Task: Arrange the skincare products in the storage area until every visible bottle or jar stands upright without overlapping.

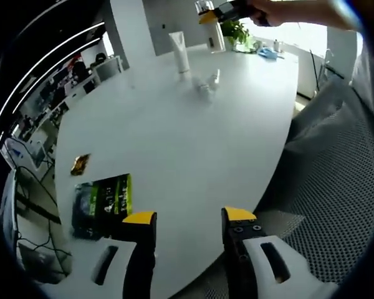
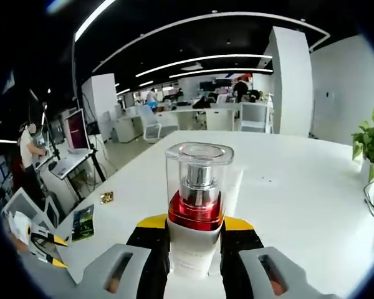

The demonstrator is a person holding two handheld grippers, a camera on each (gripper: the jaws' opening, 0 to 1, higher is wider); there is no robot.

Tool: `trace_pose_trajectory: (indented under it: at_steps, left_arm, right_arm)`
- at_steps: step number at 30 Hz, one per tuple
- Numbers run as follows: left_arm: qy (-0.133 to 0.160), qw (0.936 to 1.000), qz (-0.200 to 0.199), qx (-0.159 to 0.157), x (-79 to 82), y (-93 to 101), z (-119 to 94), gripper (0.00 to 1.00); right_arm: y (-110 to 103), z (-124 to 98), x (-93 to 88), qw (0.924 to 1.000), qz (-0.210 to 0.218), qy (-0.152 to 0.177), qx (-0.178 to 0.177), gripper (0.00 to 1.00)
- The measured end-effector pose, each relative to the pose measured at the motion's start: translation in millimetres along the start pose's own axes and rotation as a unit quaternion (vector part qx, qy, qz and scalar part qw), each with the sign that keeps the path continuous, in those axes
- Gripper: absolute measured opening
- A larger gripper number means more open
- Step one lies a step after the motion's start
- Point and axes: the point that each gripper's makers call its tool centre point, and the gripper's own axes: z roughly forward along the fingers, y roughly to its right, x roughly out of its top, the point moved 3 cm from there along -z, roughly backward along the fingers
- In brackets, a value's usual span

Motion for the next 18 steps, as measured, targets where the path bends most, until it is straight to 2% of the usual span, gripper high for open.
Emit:
trace_pose_trajectory:
  at_steps: [9,18]
  left_arm:
    - [-0.009,0.9999,-0.002,-0.008,-2.5,1.6,2,0.37]
    - [-0.026,0.9994,0.003,-0.021,-7.2,6.5,6,0.35]
  right_arm:
    - [36,13,-3.1,0.9996,-0.003,-0.007,-0.028,0.25]
    - [57,29,-10.0,0.9990,-0.007,-0.012,-0.043,0.25]
